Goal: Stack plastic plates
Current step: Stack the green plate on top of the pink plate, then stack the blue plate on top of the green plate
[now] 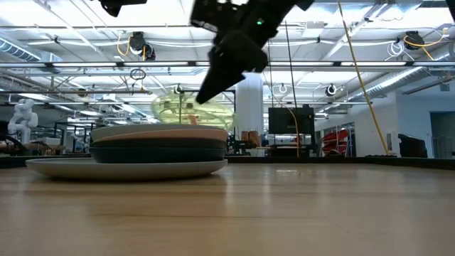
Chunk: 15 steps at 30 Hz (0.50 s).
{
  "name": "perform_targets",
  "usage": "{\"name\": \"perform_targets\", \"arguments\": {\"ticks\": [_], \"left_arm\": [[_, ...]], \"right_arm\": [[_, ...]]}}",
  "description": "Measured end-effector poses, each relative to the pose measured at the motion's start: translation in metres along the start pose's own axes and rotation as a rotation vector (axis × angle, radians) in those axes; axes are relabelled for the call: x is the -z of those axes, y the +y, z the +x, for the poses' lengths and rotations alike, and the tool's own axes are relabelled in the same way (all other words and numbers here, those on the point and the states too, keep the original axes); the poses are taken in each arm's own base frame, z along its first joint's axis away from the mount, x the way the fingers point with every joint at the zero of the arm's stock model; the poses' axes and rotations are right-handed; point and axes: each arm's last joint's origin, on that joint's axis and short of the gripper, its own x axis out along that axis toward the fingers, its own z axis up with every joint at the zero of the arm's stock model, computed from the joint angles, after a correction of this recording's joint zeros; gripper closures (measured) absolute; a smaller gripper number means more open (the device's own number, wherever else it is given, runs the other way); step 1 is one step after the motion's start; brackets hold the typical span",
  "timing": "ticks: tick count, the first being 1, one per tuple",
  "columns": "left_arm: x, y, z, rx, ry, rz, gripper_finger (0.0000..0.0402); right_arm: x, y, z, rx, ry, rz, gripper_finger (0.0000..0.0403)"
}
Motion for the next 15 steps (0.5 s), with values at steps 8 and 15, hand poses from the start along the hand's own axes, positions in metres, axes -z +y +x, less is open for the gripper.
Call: {"name": "perform_targets", "arguments": {"ticks": [8,15], "left_arm": [[0.000,0.000,0.000,0.001,0.004,-0.001,0.0362],[0.001,0.000,0.000,0.001,0.008,-0.014,0.0362]], "right_arm": [[-0.013,0.014,0.015,-0.024,0.020,-0.071,0.0378],[-0.012,0.015,0.014,-0.027,0.037,-0.017,0.0318]]}}
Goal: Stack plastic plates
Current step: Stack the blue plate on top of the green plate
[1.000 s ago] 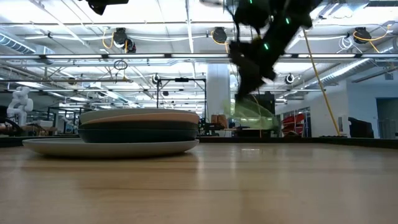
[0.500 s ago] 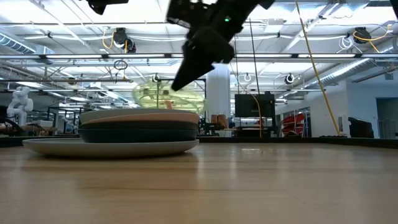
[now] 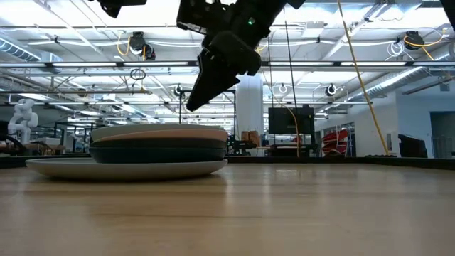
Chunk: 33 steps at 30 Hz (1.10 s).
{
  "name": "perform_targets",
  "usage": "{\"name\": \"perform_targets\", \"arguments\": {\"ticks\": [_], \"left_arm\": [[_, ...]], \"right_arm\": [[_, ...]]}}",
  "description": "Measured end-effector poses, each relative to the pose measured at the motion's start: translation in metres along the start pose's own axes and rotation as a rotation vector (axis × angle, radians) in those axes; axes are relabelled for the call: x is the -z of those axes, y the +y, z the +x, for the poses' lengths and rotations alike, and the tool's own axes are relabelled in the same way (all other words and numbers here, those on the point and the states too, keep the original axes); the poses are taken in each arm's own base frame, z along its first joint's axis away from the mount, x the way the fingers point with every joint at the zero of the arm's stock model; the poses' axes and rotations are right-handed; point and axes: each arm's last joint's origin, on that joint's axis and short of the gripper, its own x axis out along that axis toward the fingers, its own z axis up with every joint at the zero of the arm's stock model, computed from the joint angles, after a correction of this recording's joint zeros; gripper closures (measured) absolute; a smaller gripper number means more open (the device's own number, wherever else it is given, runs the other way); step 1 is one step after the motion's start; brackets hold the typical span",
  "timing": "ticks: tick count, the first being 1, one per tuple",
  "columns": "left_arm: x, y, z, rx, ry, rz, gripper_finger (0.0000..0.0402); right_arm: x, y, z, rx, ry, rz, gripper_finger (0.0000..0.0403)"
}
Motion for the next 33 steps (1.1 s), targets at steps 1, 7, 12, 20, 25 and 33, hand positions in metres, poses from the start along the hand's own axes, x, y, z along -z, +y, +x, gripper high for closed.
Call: {"name": "perform_targets", "arguments": {"ticks": [1,7,12,20,25,33], "left_arm": [[0.000,0.000,0.000,0.000,0.000,-0.006,0.0362],[0.004,0.002,0.000,-0.084,0.044,-0.056,0.0362],[0.018,0.010,0.001,-0.340,0.151,-0.156,0.0362],[0.056,0.041,0.023,-0.629,0.481,-0.349,0.0362],[0.080,0.075,0.050,-0.612,0.703,-0.453,0.0362],[0.132,0.122,0.080,-0.495,0.978,-0.646,0.0362]], "right_arm": [[0.001,0.000,0.000,-0.002,0.012,0.008,0.0310],[0.012,0.000,-0.008,-0.018,0.127,0.055,0.0281],[0.022,0.000,-0.025,-0.028,0.253,0.093,0.0278],[0.041,0.001,-0.057,-0.029,0.280,0.103,0.0278],[0.051,-0.003,-0.076,-0.014,0.124,0.113,0.0277],[0.072,-0.015,-0.098,0.034,-0.107,0.139,0.0277]]}}
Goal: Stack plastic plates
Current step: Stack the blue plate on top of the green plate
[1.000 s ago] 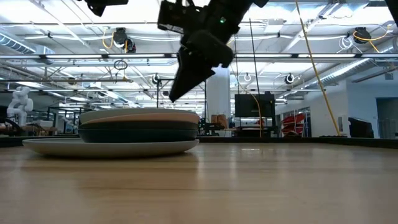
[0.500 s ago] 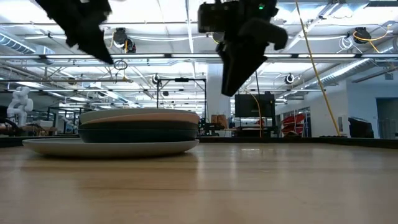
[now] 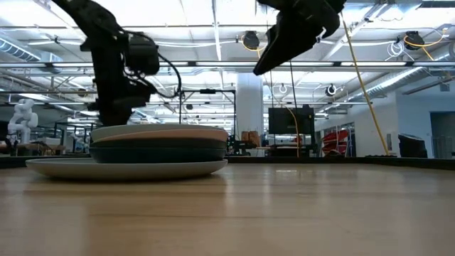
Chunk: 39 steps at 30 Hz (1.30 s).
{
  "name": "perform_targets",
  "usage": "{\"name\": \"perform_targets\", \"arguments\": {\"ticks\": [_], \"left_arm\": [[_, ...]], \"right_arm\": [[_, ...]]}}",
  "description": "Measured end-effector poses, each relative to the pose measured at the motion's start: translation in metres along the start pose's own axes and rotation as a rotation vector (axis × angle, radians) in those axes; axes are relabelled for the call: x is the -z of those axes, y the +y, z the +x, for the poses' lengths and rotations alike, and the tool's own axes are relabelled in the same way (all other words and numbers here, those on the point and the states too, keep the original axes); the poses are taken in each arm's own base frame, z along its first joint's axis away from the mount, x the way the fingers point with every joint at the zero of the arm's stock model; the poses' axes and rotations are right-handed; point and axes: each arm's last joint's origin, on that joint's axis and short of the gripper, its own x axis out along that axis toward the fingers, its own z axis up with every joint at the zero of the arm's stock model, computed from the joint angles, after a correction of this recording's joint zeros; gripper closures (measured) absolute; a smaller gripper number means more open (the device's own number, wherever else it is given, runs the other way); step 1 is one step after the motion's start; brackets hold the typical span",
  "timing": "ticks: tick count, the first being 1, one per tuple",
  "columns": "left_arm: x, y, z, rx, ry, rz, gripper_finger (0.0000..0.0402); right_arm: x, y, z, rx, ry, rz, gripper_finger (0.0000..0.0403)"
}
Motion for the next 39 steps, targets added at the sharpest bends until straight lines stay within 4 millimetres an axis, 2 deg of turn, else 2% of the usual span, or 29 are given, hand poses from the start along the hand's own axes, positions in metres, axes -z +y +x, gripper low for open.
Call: {"name": "perform_targets", "arguments": {"ticks": [4,9,18,21,39], "left_arm": [[-0.006,0.003,0.009,-0.003,0.003,-0.025,0.0361],[-0.008,0.005,0.009,-0.035,-0.024,-0.046,0.0347],[-0.008,0.008,0.009,-0.097,-0.037,-0.084,0.0269],[-0.009,0.008,0.013,-0.118,-0.040,-0.107,0.0255],[-0.014,0.001,0.048,-0.148,0.032,-0.089,0.0252]], "right_arm": [[0.008,-0.008,-0.006,0.024,-0.068,0.026,0.0277],[0.014,-0.018,-0.009,0.046,-0.073,0.055,0.0277],[0.020,-0.018,-0.006,0.040,-0.050,0.056,0.0277],[0.020,-0.018,-0.006,0.040,-0.052,0.055,0.0277],[0.019,-0.018,-0.006,0.040,-0.055,0.057,0.0277]]}}
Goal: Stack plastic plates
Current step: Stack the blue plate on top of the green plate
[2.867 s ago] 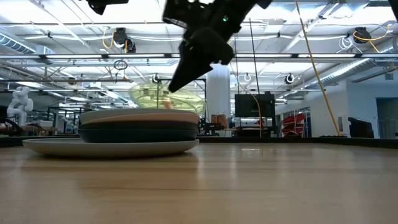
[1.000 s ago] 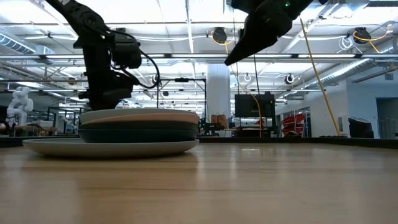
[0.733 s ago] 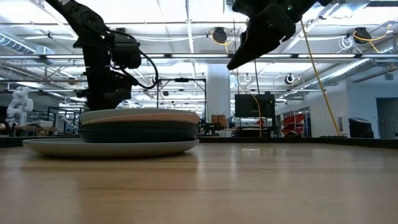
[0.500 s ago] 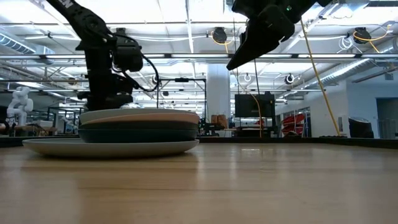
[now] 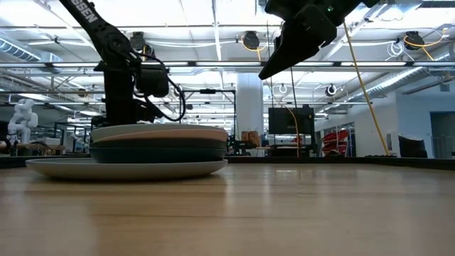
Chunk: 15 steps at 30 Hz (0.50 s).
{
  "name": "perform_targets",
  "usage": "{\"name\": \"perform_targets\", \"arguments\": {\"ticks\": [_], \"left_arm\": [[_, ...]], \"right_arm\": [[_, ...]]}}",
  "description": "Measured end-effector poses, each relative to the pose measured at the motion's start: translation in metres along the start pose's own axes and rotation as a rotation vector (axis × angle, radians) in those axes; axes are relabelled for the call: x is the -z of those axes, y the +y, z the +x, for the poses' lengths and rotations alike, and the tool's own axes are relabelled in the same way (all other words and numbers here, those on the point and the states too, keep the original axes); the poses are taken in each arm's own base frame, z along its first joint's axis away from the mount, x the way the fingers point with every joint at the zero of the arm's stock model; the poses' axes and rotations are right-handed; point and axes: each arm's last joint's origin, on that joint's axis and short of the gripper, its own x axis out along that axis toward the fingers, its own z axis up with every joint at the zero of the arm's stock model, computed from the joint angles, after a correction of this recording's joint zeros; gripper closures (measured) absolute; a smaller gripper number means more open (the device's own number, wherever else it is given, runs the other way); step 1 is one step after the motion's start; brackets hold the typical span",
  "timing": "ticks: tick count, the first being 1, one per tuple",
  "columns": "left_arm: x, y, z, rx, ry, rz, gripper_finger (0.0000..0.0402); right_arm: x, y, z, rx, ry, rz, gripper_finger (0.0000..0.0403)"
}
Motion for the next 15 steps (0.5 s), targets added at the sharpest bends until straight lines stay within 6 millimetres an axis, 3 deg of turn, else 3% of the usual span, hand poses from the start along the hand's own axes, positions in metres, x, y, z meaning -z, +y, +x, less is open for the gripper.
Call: {"name": "perform_targets", "arguments": {"ticks": [8,15], "left_arm": [[-0.003,-0.004,0.012,-0.019,0.004,0.017,0.0258],[-0.002,-0.007,0.012,-0.048,-0.010,0.015,0.0318]], "right_arm": [[0.000,0.000,0.000,0.000,0.001,0.000,0.0277],[0.000,0.000,0.000,0.000,0.001,0.000,0.0277]]}}
